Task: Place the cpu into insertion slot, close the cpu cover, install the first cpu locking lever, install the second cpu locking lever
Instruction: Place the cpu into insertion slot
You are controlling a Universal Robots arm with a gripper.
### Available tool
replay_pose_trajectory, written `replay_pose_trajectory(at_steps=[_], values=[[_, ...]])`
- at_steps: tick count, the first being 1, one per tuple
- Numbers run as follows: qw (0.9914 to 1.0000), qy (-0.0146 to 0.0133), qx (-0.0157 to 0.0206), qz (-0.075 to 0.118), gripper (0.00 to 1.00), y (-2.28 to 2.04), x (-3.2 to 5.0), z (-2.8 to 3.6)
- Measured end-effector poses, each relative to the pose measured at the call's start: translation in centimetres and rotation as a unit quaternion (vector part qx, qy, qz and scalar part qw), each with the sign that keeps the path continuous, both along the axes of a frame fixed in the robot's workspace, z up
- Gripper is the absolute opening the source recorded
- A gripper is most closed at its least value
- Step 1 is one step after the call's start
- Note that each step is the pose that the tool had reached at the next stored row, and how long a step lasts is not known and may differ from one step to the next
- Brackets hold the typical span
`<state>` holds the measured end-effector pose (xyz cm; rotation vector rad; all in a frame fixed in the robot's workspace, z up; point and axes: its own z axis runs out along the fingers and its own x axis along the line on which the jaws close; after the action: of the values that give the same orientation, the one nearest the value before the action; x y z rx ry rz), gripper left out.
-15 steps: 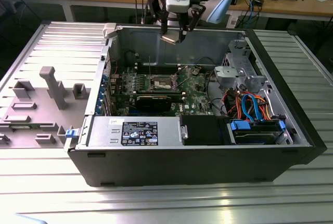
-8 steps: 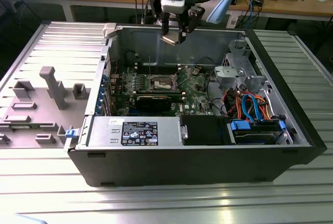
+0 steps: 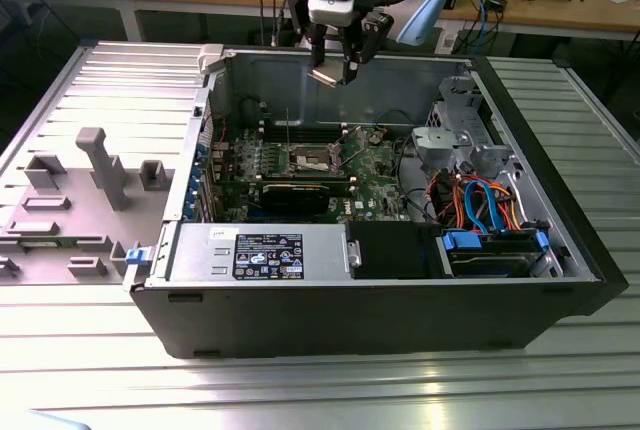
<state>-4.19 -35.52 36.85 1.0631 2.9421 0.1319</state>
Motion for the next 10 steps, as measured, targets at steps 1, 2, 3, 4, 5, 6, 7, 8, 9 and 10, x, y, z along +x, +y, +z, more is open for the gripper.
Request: replay_pose_trajectory(at_steps=[1, 2, 3, 4, 5, 6, 7, 8, 9, 10], values=[[1.00000, 0.0000, 0.0000, 0.000, 0.54, 0.00, 0.00, 0.00], [1.00000, 0.0000, 0.0000, 0.000, 0.54, 0.00, 0.00, 0.00], [1.00000, 0.0000, 0.0000, 0.000, 0.54, 0.00, 0.00, 0.00], [1.00000, 0.0000, 0.0000, -0.001, 0.54, 0.00, 0.00, 0.00], [1.00000, 0.0000, 0.0000, -0.003, 0.54, 0.00, 0.00, 0.00], [0.99998, 0.0000, 0.0000, -0.007, 0.54, 0.00, 0.00, -0.01], [0.99994, 0.0000, 0.0000, -0.011, 0.54, 0.00, 0.00, -0.01], [0.99988, 0.0000, 0.0000, -0.015, 0.54, 0.00, 0.00, -0.02], [0.99984, 0.0000, 0.0000, -0.018, 0.54, 0.00, 0.00, -0.02], [0.99980, 0.0000, 0.0000, -0.020, 0.54, 0.00, 0.00, -0.03]])
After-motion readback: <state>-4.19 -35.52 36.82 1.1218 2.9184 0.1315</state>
